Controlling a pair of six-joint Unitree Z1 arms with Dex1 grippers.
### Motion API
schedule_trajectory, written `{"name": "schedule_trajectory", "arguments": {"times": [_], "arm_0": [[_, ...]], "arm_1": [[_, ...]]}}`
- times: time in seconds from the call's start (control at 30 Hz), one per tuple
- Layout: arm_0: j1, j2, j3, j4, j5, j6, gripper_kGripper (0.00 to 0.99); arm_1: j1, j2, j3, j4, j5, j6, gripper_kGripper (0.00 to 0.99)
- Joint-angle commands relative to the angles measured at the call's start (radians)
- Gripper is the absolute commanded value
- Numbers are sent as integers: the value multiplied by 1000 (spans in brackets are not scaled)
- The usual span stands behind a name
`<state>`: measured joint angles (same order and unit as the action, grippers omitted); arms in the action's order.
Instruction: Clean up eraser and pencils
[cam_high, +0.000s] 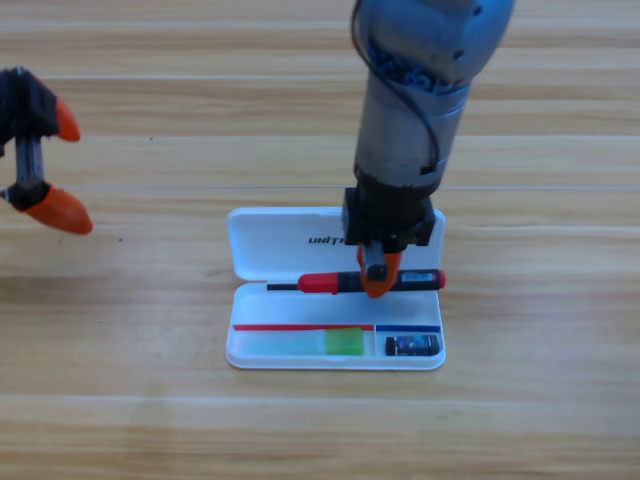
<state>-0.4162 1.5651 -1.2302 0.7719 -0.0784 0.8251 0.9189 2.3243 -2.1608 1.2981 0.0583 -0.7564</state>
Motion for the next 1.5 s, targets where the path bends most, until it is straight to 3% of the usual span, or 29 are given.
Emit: {"name": "schedule_trajectory", "arguments": {"times": [0.03, 0.53, 0.6, 0.7, 0.73, 1.03, 1.27, 1.37, 1.43, 1.5], "arm_0": [[23, 38, 60, -31, -11, 19, 990], [23, 41, 77, -72, -18, 11, 990], [23, 41, 77, -71, -20, 9, 990], [23, 41, 78, -71, -20, 9, 990], [23, 41, 80, -72, -20, 11, 990], [23, 41, 90, -74, -20, 8, 990], [23, 38, 83, -74, -23, -3, 990], [23, 38, 86, -74, -23, -3, 990], [23, 39, 84, -75, -24, -4, 990], [23, 46, 80, -94, -26, -9, 990]], "arm_1": [[29, 110, -34, 12, -8, 12, 0], [29, 132, -68, 12, -51, 14, 0], [29, 133, -70, 12, -51, 19, 189], [29, 135, -74, 12, -51, 29, 746], [29, 133, -77, 12, -48, 32, 839], [34, 49, -56, 12, -2, 38, 902], [87, -396, 185, 30, 130, 101, 905], [83, -611, 289, 30, 170, 173, 919], [46, -709, 346, 21, 213, 201, 920], [37, -784, 426, -53, 218, 242, 920]]}}
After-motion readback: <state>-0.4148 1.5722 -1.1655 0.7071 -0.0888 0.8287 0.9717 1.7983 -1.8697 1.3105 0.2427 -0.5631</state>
